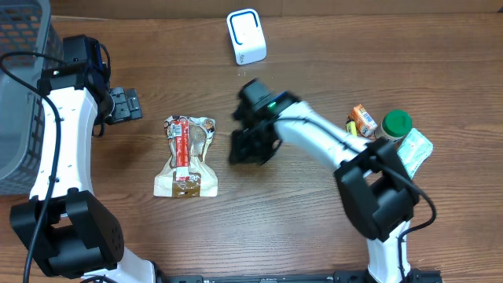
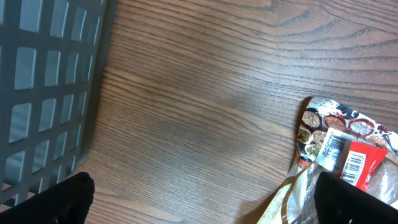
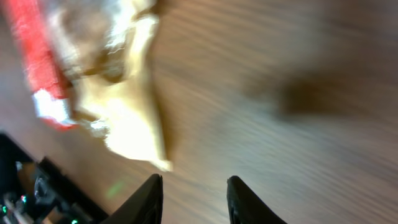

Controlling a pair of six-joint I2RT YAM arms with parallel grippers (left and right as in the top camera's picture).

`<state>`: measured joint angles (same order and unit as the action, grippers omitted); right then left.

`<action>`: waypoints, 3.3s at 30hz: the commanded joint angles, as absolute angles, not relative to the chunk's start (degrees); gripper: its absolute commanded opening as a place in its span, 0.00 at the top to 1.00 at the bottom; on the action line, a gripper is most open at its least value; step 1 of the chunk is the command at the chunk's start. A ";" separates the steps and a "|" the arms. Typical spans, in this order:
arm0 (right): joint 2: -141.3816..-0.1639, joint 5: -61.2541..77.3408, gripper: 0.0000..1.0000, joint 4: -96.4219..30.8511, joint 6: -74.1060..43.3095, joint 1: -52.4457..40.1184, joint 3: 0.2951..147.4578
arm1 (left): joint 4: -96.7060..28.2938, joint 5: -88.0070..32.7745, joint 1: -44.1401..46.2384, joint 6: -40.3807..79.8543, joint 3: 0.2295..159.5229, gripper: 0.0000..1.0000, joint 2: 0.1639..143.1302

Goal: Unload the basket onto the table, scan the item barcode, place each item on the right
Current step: 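Reach the right gripper to the red sticks in the snack bag, then grasp the red sticks and pull them out of the bag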

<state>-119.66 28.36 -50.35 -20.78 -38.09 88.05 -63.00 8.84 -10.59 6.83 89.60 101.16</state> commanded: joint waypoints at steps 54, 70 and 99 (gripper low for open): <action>-123.63 4.40 0.57 -26.70 -39.24 -56.29 87.70 | -62.98 8.73 -10.37 5.78 89.73 0.00 101.16; -123.42 9.56 0.96 -29.36 -35.42 -55.77 87.88 | -62.98 8.75 -10.37 5.78 89.73 0.00 101.16; -108.55 11.00 0.96 -55.55 -17.47 -42.48 87.74 | -62.98 8.73 -10.09 5.78 89.73 0.00 101.16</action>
<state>-109.01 11.14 -55.16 -17.96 -43.44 87.96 -63.02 8.84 -10.50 6.83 89.60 101.16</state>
